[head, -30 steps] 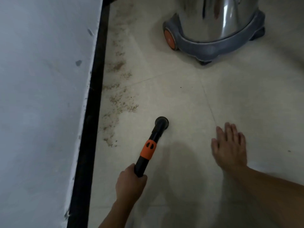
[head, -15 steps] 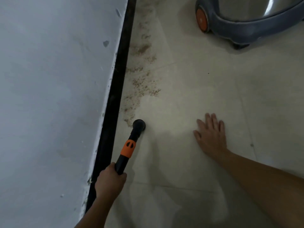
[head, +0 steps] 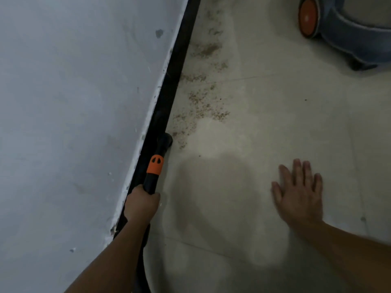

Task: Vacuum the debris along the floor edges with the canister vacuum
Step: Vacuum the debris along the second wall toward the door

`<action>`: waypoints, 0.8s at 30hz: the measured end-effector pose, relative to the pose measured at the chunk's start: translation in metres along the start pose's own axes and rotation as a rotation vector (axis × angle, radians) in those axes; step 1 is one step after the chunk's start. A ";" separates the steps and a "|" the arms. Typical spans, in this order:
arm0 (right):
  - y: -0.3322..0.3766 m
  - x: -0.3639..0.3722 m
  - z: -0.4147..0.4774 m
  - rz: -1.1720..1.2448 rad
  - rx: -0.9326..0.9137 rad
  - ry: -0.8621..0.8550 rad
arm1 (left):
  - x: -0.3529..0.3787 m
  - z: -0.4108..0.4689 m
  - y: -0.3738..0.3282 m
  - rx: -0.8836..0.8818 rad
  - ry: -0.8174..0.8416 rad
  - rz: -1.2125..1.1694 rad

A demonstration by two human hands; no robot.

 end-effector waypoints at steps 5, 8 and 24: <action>0.001 0.000 0.002 -0.010 -0.009 0.002 | 0.005 -0.014 -0.008 0.032 0.079 -0.029; 0.003 -0.006 0.000 -0.016 -0.007 0.022 | 0.008 -0.066 0.000 0.162 0.098 0.045; -0.002 0.005 0.000 0.010 -0.014 -0.035 | 0.012 0.016 -0.033 0.081 0.048 -0.045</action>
Point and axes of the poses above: each hand's wrist, its own z-axis towards the middle knuckle, its own x-axis out of the palm, y = z × x, the point moved 1 cm from there along z, towards the middle knuckle, and after that the axes turned 10 degrees about -y, right-handed, at the moved point
